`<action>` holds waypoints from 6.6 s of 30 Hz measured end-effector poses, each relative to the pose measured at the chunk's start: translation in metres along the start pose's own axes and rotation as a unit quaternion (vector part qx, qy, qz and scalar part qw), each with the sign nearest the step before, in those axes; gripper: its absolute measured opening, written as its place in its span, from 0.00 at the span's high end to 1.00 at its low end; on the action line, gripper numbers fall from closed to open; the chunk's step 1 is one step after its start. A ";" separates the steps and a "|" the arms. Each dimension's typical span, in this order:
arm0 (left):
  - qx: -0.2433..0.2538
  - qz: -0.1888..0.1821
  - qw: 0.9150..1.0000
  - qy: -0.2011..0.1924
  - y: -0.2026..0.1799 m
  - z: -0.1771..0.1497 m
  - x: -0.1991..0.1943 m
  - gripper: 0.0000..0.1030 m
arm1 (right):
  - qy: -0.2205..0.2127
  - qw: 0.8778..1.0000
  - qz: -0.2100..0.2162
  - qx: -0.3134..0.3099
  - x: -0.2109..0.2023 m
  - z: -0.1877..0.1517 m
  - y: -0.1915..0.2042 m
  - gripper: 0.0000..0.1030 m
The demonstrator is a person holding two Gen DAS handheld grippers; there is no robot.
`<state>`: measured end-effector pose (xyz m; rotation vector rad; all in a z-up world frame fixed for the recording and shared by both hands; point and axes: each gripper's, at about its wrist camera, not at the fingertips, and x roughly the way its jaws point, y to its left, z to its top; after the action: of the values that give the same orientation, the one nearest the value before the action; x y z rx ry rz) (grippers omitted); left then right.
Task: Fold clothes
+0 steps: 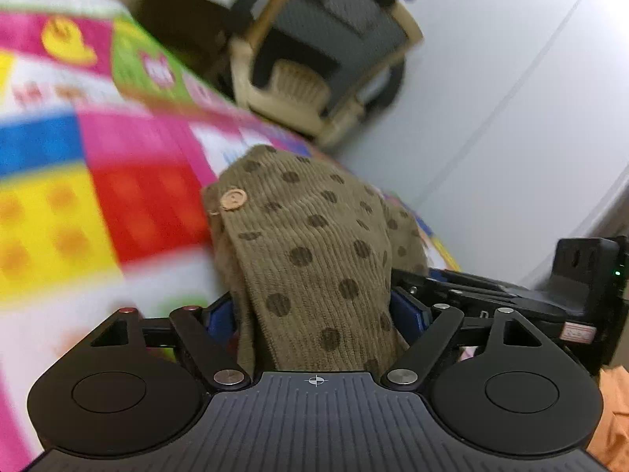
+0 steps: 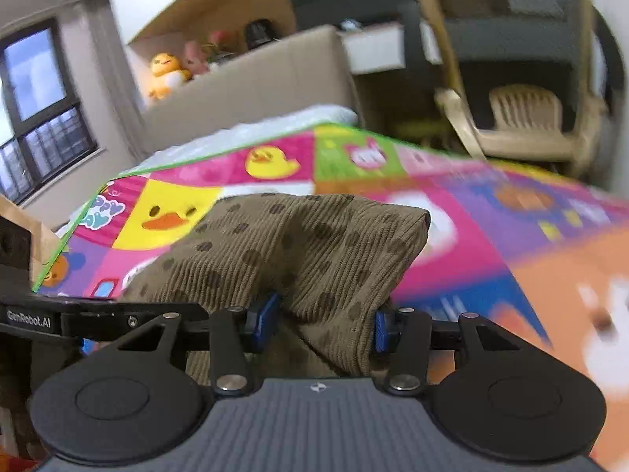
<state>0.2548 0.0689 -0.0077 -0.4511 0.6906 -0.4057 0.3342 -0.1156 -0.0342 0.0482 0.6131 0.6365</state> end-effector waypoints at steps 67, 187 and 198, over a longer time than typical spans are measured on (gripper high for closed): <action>0.128 0.177 0.976 -0.017 -0.045 -0.108 -0.071 0.00 | -0.024 0.997 -0.053 -0.053 -0.115 -0.121 0.019 0.00; 0.134 0.271 0.953 -0.014 -0.087 -0.126 -0.051 0.00 | 0.060 0.992 -0.064 -0.089 -0.072 -0.119 0.018 0.00; 0.133 0.271 0.953 -0.015 -0.086 -0.126 -0.051 0.00 | 0.061 0.992 -0.064 -0.089 -0.072 -0.119 0.018 0.00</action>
<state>0.1153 -0.0099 -0.0224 -0.0011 0.6885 0.0299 0.2135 -0.1591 -0.0911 -0.1965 0.6687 0.5700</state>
